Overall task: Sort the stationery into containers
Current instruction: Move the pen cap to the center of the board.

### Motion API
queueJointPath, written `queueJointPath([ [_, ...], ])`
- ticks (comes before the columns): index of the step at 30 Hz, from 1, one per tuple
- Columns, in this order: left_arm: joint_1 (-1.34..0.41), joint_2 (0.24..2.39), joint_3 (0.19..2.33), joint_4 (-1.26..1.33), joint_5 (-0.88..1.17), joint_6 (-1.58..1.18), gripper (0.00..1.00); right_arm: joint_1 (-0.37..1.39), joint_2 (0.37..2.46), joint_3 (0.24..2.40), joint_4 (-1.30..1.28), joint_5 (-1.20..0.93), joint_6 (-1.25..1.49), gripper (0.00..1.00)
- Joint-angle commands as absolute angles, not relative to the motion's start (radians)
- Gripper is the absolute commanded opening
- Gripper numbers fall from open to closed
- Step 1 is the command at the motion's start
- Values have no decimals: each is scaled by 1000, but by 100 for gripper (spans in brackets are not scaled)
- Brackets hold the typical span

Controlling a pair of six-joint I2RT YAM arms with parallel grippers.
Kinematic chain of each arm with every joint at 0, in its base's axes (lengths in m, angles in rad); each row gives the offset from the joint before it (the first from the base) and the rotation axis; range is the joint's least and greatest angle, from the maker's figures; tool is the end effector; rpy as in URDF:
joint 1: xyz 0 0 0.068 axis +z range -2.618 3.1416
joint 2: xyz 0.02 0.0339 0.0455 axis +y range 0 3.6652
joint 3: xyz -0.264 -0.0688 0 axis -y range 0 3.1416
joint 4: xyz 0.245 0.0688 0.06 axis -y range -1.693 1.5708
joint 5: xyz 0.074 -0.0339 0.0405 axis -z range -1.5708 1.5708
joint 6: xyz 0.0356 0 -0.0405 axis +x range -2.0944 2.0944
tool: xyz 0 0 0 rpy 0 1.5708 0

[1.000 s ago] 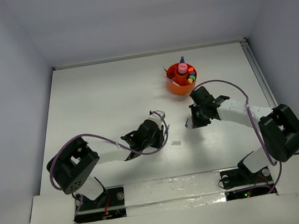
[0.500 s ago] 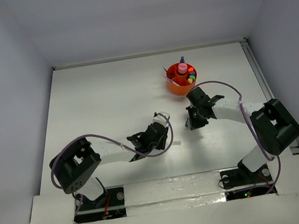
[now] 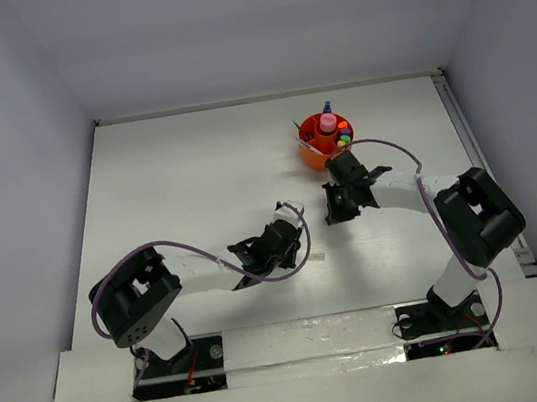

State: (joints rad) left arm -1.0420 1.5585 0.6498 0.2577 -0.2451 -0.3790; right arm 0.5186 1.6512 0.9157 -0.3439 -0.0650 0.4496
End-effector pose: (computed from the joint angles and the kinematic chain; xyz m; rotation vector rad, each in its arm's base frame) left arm 0.1593 -0.2556 0.1554 0.6010 2.1667 -0.5155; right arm 0.2723 0.1580 0.1602 -0.1155 2.7069 0.3942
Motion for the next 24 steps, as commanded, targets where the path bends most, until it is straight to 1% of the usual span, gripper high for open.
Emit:
queueJointPath([
  [1,-1048,1569,658,244,-258,-385,22,528,1681,948,-281,-63,498,0],
  [6,-1048,1572,655,244,-259,-385,21,528,1721,971,-223,-6,545,0],
  [7,-1048,1574,650,248,-259,-385,21,528,1727,979,-215,38,548,0],
  [10,-1048,1580,652,250,-261,-387,20,528,1746,999,-215,34,551,0],
  [13,-1048,1583,652,252,-259,-387,20,528,1704,1005,-216,-35,535,0],
  [15,-1048,1582,653,250,-262,-388,20,528,1625,986,-215,-52,506,2],
  [16,-1048,1582,657,247,-262,-388,20,528,1600,983,-225,-31,497,9],
  [18,-1048,1588,660,244,-270,-387,22,528,1557,992,-271,-6,447,21],
  [19,-1048,1589,664,233,-275,-387,23,528,1555,1000,-288,35,427,33],
  [22,-1048,1600,673,216,-293,-391,27,528,1592,1046,-380,37,347,42],
  [24,-1048,1603,675,212,-296,-393,29,528,1608,1065,-405,28,293,43],
])
